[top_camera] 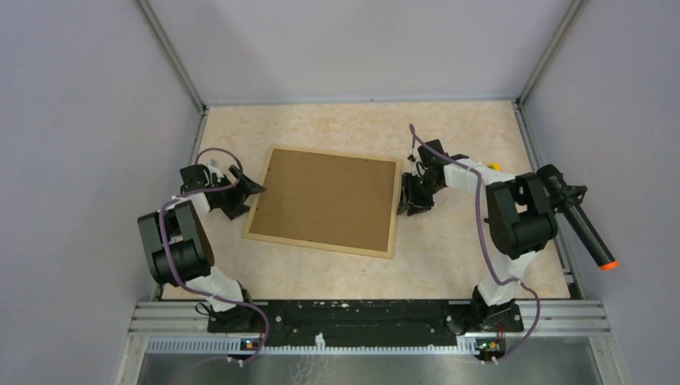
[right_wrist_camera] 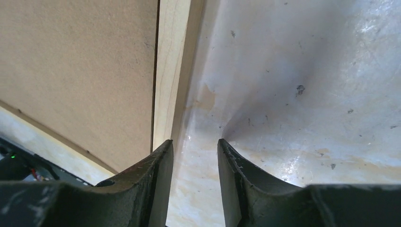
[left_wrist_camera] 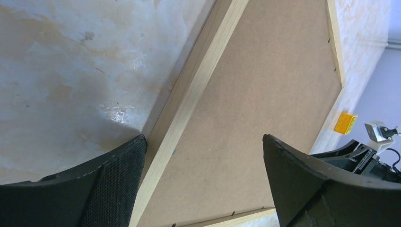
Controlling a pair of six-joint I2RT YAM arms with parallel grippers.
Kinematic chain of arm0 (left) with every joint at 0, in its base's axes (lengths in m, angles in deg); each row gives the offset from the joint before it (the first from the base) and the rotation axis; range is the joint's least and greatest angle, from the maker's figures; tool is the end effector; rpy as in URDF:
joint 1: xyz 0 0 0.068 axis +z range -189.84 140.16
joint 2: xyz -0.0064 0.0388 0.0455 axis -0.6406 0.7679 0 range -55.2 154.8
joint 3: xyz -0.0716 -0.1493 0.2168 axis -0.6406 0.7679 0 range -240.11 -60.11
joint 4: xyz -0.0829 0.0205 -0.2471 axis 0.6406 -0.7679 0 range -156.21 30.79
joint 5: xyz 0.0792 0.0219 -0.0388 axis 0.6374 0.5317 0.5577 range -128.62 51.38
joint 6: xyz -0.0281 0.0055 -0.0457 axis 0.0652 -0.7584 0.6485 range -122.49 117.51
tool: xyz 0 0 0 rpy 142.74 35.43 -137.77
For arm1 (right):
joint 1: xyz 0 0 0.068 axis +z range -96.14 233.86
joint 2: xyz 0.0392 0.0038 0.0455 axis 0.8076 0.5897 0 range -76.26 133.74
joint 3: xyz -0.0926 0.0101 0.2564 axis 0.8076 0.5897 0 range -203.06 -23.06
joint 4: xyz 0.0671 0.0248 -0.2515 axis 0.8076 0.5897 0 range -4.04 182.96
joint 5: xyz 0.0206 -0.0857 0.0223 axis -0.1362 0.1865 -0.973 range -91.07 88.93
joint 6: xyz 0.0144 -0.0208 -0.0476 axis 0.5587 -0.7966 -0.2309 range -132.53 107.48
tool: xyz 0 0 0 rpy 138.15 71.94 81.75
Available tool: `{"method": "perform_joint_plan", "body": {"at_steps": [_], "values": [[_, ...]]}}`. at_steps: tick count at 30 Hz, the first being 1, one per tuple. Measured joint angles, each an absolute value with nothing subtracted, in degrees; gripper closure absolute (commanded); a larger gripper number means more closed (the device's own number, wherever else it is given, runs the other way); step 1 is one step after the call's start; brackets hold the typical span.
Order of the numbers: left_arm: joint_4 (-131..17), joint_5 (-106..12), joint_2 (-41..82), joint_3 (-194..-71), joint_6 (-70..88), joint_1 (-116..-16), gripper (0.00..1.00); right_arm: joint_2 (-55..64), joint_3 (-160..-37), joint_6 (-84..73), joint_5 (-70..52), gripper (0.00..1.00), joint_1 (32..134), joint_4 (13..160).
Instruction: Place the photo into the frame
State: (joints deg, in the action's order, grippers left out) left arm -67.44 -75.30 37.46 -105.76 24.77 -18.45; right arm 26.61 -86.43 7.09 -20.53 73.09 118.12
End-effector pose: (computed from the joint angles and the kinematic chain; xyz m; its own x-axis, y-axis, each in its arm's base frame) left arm 0.2886 0.0902 0.1547 -0.6914 -0.6653 -0.2819 -0.3286 0.6369 -0.6974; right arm 0.3170 0.1231 0.1592 -0.9817 -0.0072 -0.1903 -0.0849 0.9110 0.4036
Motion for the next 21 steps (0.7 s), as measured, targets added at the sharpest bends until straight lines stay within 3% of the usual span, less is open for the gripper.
{"method": "perform_joint_plan", "body": {"at_steps": [5, 16, 21], "values": [[-67.5, -75.4, 37.4, -105.8, 24.4, -18.5, 0.03, 27.7, -86.6, 7.1, -24.9, 0.5, 71.8, 117.3], [-71.2, -68.2, 34.0, -105.7, 20.8, -23.4, 0.06, 28.2, -87.0, 7.5, -24.5, 0.56, 72.1, 115.8], [-75.4, -60.8, 23.4, -105.5, 18.5, -31.8, 0.04, 27.8, -87.7, 6.2, -19.8, 0.49, 74.8, 115.8]]}}
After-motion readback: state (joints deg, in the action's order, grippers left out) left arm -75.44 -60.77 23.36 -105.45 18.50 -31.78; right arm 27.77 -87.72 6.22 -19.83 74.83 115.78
